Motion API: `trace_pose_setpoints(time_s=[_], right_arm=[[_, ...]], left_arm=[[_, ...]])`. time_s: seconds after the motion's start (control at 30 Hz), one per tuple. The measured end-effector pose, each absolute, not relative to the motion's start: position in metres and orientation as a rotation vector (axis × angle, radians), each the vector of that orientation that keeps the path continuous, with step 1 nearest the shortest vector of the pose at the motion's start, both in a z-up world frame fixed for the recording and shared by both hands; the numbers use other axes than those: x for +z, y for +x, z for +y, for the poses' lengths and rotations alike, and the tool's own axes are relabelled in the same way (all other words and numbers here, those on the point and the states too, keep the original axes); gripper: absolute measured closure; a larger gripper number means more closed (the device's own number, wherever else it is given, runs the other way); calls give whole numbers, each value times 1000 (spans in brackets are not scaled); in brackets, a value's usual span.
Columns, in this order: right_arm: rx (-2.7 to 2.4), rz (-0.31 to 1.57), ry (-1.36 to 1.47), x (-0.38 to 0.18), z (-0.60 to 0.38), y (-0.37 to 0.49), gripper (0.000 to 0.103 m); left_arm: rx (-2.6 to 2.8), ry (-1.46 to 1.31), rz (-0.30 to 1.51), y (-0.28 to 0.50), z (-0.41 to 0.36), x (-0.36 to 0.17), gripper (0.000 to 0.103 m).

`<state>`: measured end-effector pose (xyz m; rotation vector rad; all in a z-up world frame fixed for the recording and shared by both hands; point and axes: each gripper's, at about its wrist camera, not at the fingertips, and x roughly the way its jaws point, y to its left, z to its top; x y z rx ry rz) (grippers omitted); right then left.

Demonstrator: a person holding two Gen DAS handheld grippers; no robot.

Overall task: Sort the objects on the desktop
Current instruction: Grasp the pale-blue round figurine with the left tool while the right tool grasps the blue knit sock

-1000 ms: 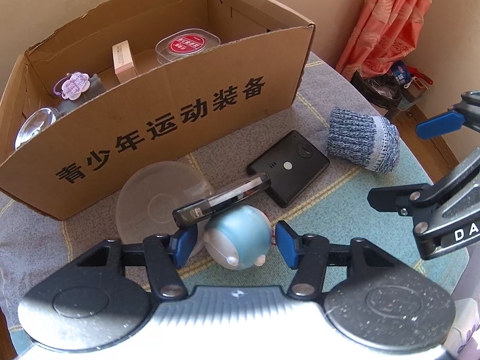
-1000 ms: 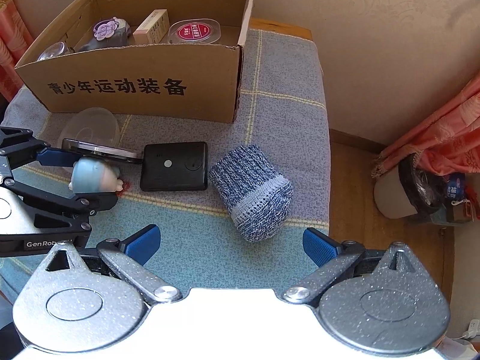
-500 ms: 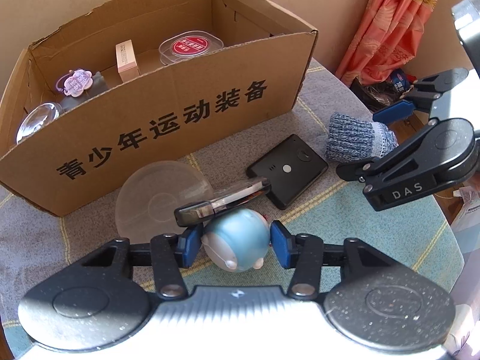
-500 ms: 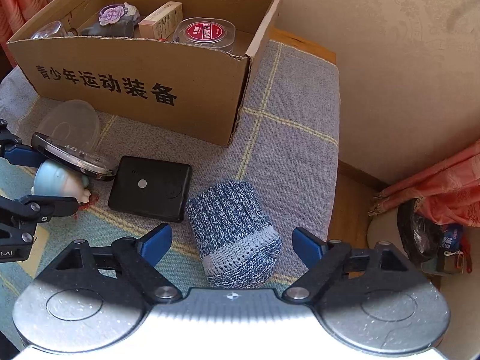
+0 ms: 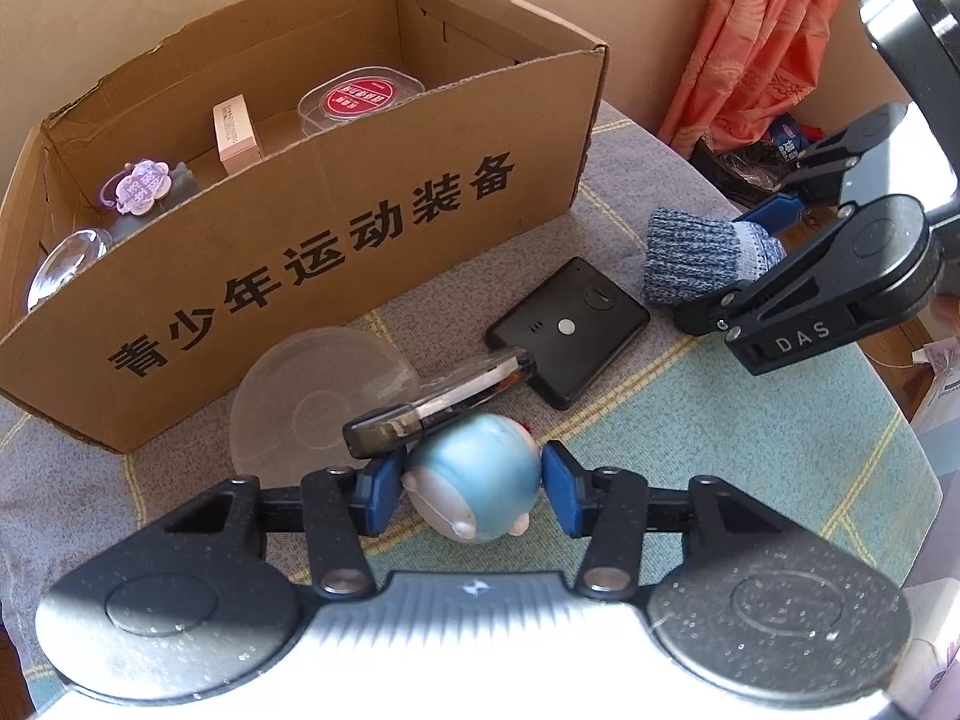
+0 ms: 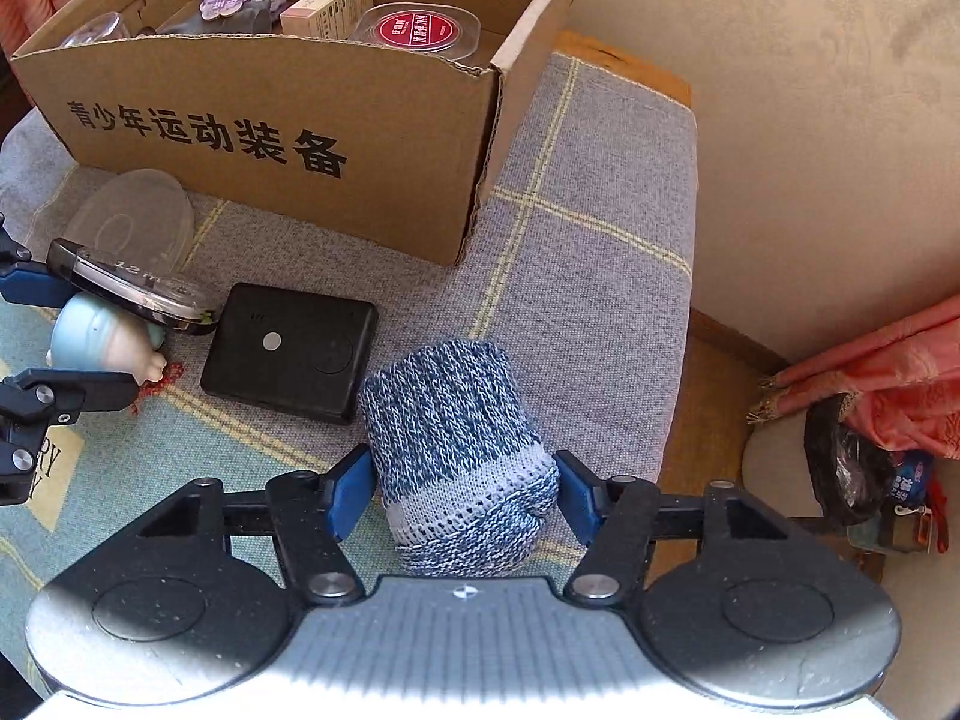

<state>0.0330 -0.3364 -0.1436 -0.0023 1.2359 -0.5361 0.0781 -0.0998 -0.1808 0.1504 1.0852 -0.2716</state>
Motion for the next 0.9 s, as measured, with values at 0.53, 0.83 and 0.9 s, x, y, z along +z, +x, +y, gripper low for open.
trace_pose_setpoints(time_s=[0.53,0.83,0.9], right_arm=[[-541,1231,31,-144,-345,29,37],[-553,1234,33,-142,-341,30,38],[-554,1235,47,-140,-342,28,39]], left_arm=[[-349,326,1052,59,-108,-183,46],[-366,336,1068,56,-106,-179,59],[-369,319,1073,56,-104,-175,60]])
